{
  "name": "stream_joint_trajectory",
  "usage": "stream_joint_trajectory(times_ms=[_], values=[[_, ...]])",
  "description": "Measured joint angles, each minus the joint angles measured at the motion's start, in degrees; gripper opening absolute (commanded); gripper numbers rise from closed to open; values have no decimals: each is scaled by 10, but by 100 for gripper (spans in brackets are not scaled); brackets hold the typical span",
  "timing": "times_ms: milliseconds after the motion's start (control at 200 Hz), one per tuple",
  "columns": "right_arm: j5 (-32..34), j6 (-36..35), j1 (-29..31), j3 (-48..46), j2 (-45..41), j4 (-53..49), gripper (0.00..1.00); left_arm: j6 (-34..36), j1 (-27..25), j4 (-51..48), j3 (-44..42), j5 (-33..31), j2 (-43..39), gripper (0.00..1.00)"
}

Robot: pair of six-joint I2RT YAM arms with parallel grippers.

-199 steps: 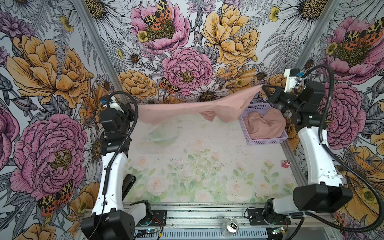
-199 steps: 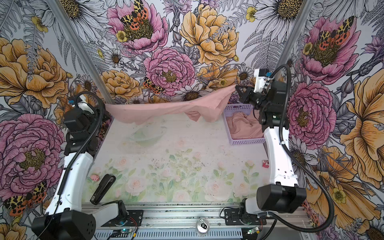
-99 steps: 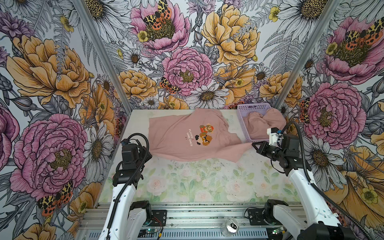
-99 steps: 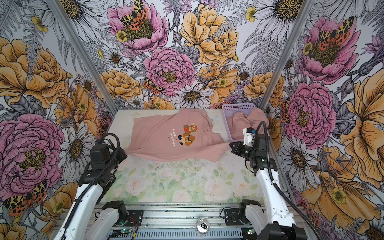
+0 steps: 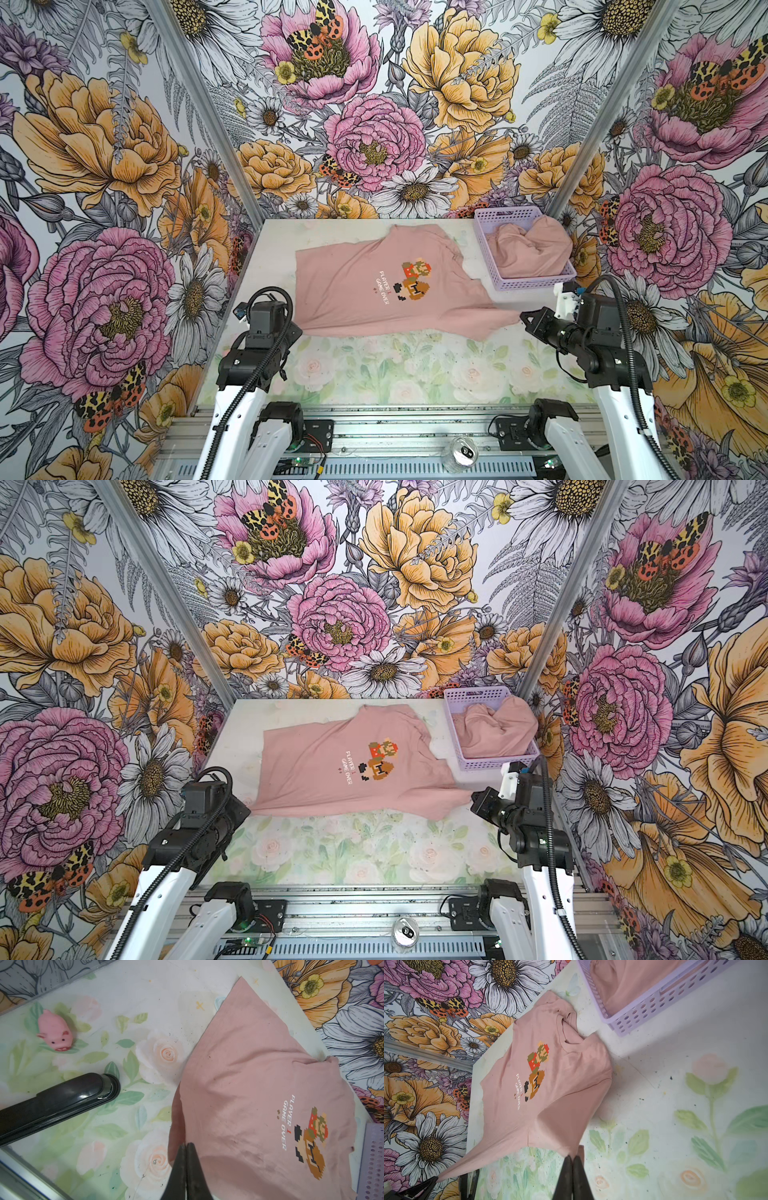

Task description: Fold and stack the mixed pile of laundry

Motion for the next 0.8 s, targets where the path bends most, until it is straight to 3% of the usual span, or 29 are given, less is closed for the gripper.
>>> stream_joint_trajectory(times_ms=[190,365,625,801], values=[[17,-12,0,53,-25,-101,0,-41,-35,-67,23,-37,1,0],[16,-22,0,61,-2,-116,0,-70,-48,-102,27,-52,14,0],[37,-17,53,37,189,-27,0,-66,-57,-44,0,-57,141,0],[76,-15,94,76,301,16,0,-24,-24,26,-2,-55,202,0]])
